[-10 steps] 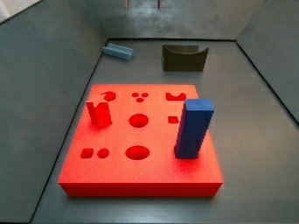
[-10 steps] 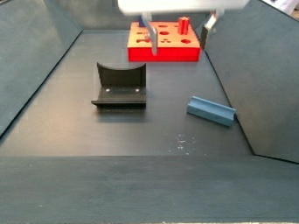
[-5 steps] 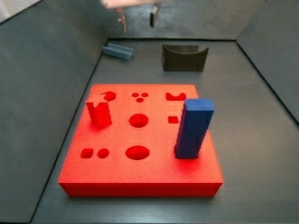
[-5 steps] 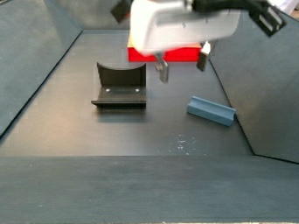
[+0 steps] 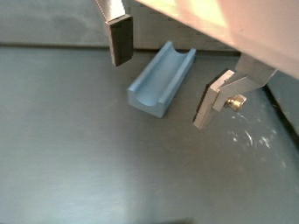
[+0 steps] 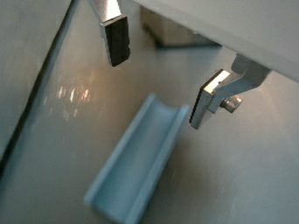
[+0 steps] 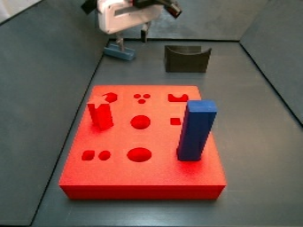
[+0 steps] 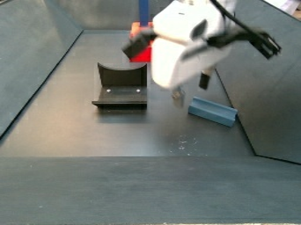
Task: Pick up the arch object. Move up. Place the arch object on the fixture. Regrasp the arch object. Move to above the board. Insert the arch object.
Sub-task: Pick up the arch object.
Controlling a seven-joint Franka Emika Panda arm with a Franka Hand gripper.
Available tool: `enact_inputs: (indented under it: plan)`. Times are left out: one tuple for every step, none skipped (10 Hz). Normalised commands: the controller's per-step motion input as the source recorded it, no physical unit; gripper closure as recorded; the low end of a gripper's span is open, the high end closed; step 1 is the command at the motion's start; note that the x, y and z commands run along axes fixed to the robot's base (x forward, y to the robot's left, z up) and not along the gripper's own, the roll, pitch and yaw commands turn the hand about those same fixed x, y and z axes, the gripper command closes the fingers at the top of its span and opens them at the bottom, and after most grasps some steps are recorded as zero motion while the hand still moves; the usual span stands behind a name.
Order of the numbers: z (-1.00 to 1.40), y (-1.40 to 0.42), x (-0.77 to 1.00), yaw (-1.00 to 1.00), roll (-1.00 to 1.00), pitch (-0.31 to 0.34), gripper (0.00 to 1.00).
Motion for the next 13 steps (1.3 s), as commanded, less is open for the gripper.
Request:
enact_inputs:
  plan:
    - [-0.34,0.12,-0.17,0.03,0.00,-0.001,0.00]
    - [-0.20,0.02,-0.01,0.00,-0.05,-0.039,0.00]
    - [-0.18,0.07,-0.08,0.01,-0.07,-0.046,0.00]
    - [-0.17,0.15,-0.10,0.07,-0.07,-0.041,0.00]
    - [-0.32,0.16,-0.11,0.15,0.00,-0.039,0.00]
    - [-0.25,0.20,-0.21,0.12,-0.05,-0.053,0.00]
    - [-0.02,0.20,-0.04,0.10,-0.20,-0.036,0.00]
    - [0.00,0.18,-0.03,0.15,-0.25,-0.064,0.00]
    - [-0.11,0.07,-0.10,0.20,-0.24,-0.113,0.00]
    - [-0.20,0.00,-0.11,0.07,-0.07,-0.100,0.00]
    - [-0.03,0.00,-0.08,0.00,0.00,-0.091,0.00]
    - [0.00,0.00,0.00,0.00,0.00,0.000,0.00]
    - [0.00,0.00,0.00,0.00,0.00,0.000,1.00]
